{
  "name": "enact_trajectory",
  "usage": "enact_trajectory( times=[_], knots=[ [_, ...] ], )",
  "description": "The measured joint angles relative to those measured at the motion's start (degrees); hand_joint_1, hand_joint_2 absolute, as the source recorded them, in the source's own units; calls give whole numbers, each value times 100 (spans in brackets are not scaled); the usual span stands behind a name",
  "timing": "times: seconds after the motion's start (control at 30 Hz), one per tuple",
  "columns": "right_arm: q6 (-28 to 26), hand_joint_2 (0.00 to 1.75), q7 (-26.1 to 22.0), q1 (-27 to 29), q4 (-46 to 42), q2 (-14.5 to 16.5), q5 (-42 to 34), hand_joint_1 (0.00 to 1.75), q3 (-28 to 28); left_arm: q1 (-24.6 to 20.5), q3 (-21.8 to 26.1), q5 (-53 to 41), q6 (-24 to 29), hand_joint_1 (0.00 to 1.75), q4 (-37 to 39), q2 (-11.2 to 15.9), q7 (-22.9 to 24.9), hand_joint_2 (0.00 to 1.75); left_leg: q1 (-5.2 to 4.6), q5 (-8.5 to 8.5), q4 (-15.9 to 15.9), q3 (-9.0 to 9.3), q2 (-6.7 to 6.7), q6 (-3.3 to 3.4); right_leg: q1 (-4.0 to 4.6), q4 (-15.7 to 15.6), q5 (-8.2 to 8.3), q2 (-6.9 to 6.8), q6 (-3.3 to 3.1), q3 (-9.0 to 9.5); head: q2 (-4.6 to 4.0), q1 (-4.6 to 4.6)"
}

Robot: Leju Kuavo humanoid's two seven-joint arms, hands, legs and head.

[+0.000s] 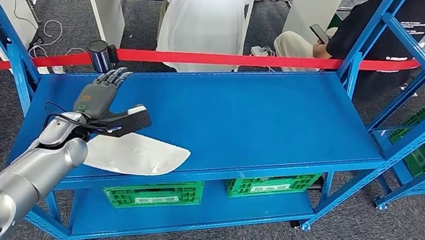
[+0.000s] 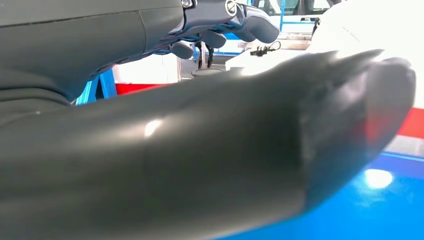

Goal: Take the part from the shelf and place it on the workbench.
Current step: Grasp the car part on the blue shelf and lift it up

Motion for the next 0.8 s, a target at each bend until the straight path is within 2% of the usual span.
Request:
enact_trajectory(
  times=[0.07, 0.1, 0.13, 0.23, 0.3, 0.33, 0.4, 0.43, 0.47, 0.5, 0.57, 0.63, 0.73, 0.8],
  knots=[
    [-1, 0, -7, -7, 0, 1, 1, 0, -1, 7, 0, 2, 5, 0, -5, 1, -1, 0, 24, -47, 94, -25, -7, -81, -30, -738, 368, -1, 27, 359, 0, 2],
    [-1, 0, -11, -11, 0, 4, 1, 0, -1, 5, -1, 4, 9, 0, -10, 3, -2, 0, 23, -74, 147, -45, -12, -128, -38, -1010, 466, 11, 9, 490, 0, -1],
    [-1, 0, -11, -13, 0, 9, 3, 0, -1, 4, -1, 7, 13, 0, -15, 5, -4, 0, 16, -92, 184, -61, -16, -172, -38, -1156, 498, 24, -21, 555, 0, -5],
    [-2, 0, -9, -8, 0, 15, 8, 0, -1, 2, -2, 15, 20, 0, -26, 14, -7, 0, 14, -82, 189, -82, -24, -276, -15, -1163, 505, 44, -166, 528, 0, -17],
    [-3, 0, -11, -8, 0, 16, 9, 0, -4, 2, -2, 22, 28, 0, -27, 31, -10, 0, 29, -220, 367, -165, -18, -333, -23, -1173, 536, 39, -244, 519, 0, -31],
    [-4, 0, -11, -8, 0, 17, 9, 0, -9, 3, -2, 29, 35, 0, -28, 39, -15, 0, 34, -383, 627, -278, -14, -356, -26, -1178, 549, 36, -271, 513, 0, -42],
    [-6, 0, -10, -7, 0, 17, 9, 0, -25, 20, -2, 43, 48, 0, -27, 44, -23, 0, 37, -767, 1386, -598, -11, -383, -15, -1178, 559, 32, -298, 495, 0, -56],
    [-6, 0, -11, -6, 0, 17, 9, 0, -33, 36, -2, 48, 52, 0, -26, 45, -26, 0, 37, -874, 1690, -726, -11, -383, -6, -1178, 563, 31, -304, 488, 0, -56],
    [-6, 0, -11, -5, 0, 17, 9, 0, -42, 51, -2, 52, 57, 0, -25, 46, -26, 0, 35, -876, 1805, -765, -11, -370, 4, -1177, 565, 32, -308, 483, 0, -57],
    [-6, 0, -12, -4, 0, 17, 9, 0, -49, 60, -2, 57, 63, 0, -26, 48, -26, 0, 31, -776, 1698, -695, -12, -345, 14, -1177, 567, 33, -309, 483, 0, -57],
    [-5, 0, -13, -5, 0, 19, 11, 0, -68, 53, -2, 64, 79, 0, -36, 53, -26, 0, 5, -432, 951, -298, -13, -259, 28, -1178, 568, 36, -309, 491, 0, -56],
    [-3, 0, -14, -9, 0, 24, 20, 0, -86, 34, -2, 67, 93, 0, -47, 60, -30, 0, -35, -260, 321, 34, -10, -198, 43, -1178, 576, 34, -278, 485, 0, -53],
    [-2, 0, -14, -11, 0, 29, 37, 0, -94, 30, -2, 72, 104, 0, -58, 69, -45, 0, -55, -230, 159, 101, -10, -157, 43, -1211, 608, 27, -182, 472, 0, -52],
    [-1, 0, -13, -9, 0, 30, 39, 0, -95, 24, -2, 78, 110, 0, -69, 75, -50, 0, -25, -170, 77, 124, 0, -94, 50, -1122, 527, 20, -127, 430, 0, -44]
  ],
)
